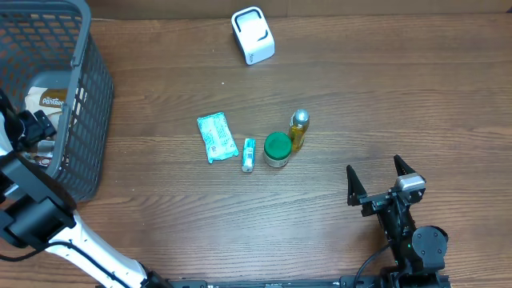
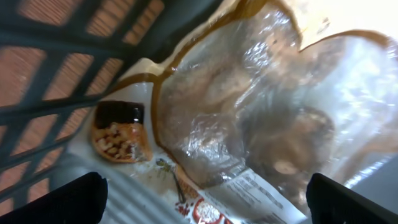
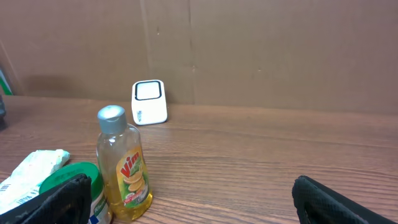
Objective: Scan the item barcode
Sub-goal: 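Grasp the brown-and-clear Partree snack bag inside the basket with the left gripper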
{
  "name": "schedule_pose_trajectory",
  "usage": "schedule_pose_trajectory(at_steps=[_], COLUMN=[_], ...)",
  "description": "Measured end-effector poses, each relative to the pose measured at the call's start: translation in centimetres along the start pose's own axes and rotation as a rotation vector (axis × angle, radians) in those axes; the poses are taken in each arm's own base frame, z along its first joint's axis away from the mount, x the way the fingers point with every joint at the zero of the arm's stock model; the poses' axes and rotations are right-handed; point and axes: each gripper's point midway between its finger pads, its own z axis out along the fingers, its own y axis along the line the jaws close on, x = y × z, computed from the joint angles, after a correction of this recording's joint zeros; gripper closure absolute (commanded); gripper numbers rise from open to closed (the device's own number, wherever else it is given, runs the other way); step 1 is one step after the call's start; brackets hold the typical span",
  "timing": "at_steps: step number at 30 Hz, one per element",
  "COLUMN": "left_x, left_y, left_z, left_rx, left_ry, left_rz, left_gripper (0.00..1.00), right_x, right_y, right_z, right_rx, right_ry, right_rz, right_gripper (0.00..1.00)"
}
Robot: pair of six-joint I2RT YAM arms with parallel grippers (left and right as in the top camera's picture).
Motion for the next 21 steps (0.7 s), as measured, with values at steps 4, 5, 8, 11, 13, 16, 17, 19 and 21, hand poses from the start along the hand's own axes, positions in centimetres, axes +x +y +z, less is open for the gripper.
schedule_pose_trajectory(at_steps=[4, 5, 8, 11, 13, 16, 17, 19, 21], left_x=[0.3, 0.3, 0.4, 0.5, 0.5, 0.6, 0.6, 0.6, 0.7], left_y=[-0.2, -0.2, -0.4, -0.5, -0.5, -0.6, -0.6, -0.8, -0.9], left_z=[0.7, 0.8, 0.9, 1.0, 1.0, 1.1, 1.1, 1.2, 1.3], left_rx=[0.013, 0.014, 0.019, 0.025, 0.027, 0.032, 0.034, 0.042, 0.046], left_ry=[0.019, 0.019, 0.023, 0.029, 0.032, 0.035, 0.035, 0.037, 0.04], left_rz=[-0.017, -0.02, -0.039, -0.048, -0.053, -0.065, -0.069, -0.083, -0.096], left_gripper=[0.0, 0.0, 0.0, 0.0, 0.0, 0.02, 0.04, 0.05, 0.05], right_x=[0.0, 0.0, 0.0, 0.0, 0.0, 0.0, 0.0, 0.0, 0.0], right_y=[0.0, 0.0, 0.0, 0.0, 0.0, 0.0, 0.0, 0.0, 0.0], right_z=[0.0, 0.0, 0.0, 0.0, 0.0, 0.0, 0.0, 0.0, 0.0], right_rx=[0.0, 0.001, 0.0, 0.001, 0.0, 0.0, 0.0, 0.0, 0.0], right_ry=[0.0, 0.0, 0.0, 0.0, 0.0, 0.0, 0.0, 0.0, 0.0], right_rz=[0.0, 0.0, 0.0, 0.0, 0.0, 0.0, 0.0, 0.0, 0.0], right_gripper=[0.0, 0.0, 0.0, 0.0, 0.0, 0.0, 0.0, 0.0, 0.0])
